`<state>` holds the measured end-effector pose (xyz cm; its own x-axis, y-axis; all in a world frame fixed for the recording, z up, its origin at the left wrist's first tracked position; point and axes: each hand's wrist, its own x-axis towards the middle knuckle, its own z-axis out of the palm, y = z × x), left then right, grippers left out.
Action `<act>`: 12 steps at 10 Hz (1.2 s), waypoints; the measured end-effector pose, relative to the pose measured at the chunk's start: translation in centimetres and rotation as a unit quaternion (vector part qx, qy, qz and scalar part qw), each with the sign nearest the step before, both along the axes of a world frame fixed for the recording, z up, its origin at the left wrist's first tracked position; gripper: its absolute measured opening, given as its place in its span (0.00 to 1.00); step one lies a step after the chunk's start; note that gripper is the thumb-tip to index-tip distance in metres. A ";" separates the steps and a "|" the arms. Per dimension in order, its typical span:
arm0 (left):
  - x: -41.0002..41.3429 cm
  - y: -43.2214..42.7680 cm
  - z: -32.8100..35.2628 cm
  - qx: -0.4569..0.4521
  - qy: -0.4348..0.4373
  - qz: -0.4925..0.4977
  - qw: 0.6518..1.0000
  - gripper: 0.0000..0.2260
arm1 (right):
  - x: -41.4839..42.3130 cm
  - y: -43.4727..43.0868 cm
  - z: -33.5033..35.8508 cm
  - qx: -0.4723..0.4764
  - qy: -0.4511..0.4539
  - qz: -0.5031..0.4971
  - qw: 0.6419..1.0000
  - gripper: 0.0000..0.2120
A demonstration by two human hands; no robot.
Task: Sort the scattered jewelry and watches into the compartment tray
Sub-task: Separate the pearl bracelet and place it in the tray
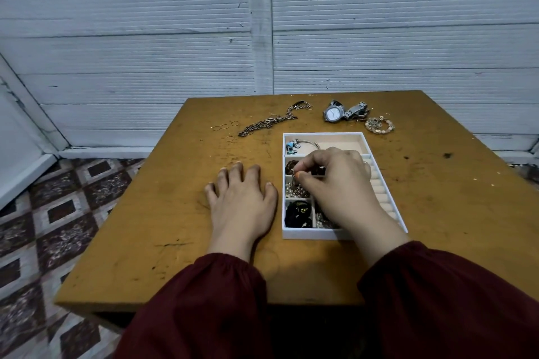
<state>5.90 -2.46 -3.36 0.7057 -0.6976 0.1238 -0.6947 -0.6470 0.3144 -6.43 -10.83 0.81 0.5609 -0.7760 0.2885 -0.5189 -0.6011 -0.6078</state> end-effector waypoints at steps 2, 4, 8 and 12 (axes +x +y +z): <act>-0.1 0.0 0.1 -0.001 0.001 0.001 1.000 0.23 | 0.3 0.2 -0.1 -0.029 0.071 -0.007 0.997 0.02; -0.1 0.0 0.0 -0.002 -0.001 0.001 1.000 0.23 | 0.2 0.2 -0.3 -0.037 0.106 -0.003 0.994 0.05; -0.2 0.1 0.2 0.000 0.007 0.001 1.000 0.23 | 0.1 -0.5 0.1 -0.018 0.059 -0.015 0.998 0.10; 1.9 -1.1 2.1 -0.080 0.071 0.049 0.993 0.17 | 5.4 -1.5 2.1 -0.075 0.080 0.052 0.993 0.09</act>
<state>7.75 -3.60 -1.30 0.7875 -0.6042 0.1212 -0.5718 -0.6431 0.5094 -1.03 -12.29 2.93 0.6829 -0.6673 0.2974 -0.5321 -0.7332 -0.4233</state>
